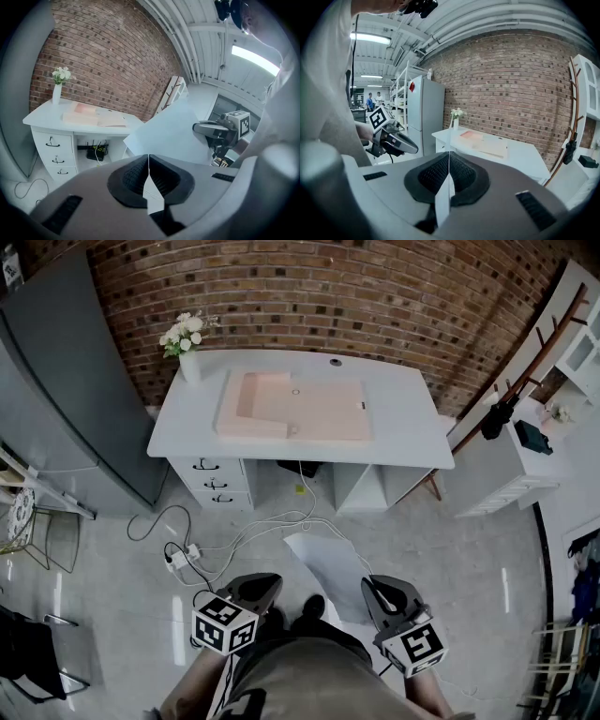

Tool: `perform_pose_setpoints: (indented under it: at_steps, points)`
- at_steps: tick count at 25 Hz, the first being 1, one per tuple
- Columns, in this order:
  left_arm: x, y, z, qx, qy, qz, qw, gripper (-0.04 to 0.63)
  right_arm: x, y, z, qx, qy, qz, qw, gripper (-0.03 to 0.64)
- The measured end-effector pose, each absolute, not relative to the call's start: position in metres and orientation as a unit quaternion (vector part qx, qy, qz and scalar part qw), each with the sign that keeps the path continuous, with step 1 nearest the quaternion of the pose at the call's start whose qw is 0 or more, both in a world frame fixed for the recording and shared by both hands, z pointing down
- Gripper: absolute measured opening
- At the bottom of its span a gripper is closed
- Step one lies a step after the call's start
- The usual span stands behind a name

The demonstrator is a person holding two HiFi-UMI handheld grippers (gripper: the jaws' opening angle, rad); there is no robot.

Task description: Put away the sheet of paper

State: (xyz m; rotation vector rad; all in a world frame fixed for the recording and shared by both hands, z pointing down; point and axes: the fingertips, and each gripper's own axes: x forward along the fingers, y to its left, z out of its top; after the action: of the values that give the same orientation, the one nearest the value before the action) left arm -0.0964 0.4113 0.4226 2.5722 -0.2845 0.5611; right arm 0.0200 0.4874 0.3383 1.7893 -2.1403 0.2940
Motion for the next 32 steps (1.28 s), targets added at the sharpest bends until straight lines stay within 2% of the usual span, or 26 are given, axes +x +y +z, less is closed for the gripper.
perform_pose_setpoints:
  at_steps: [8,32]
  points:
    - [-0.076,0.396,0.411,0.943,-0.119,0.205,0.233,0.020,0.044,0.470,0.333,0.620,-0.762,0.093,0.161,0.023]
    - [0.049,0.374,0.397,0.932,-0.193,0.222,0.212,0.020,0.204,0.426,0.325,0.615,-0.780,0.065,0.096,0.023]
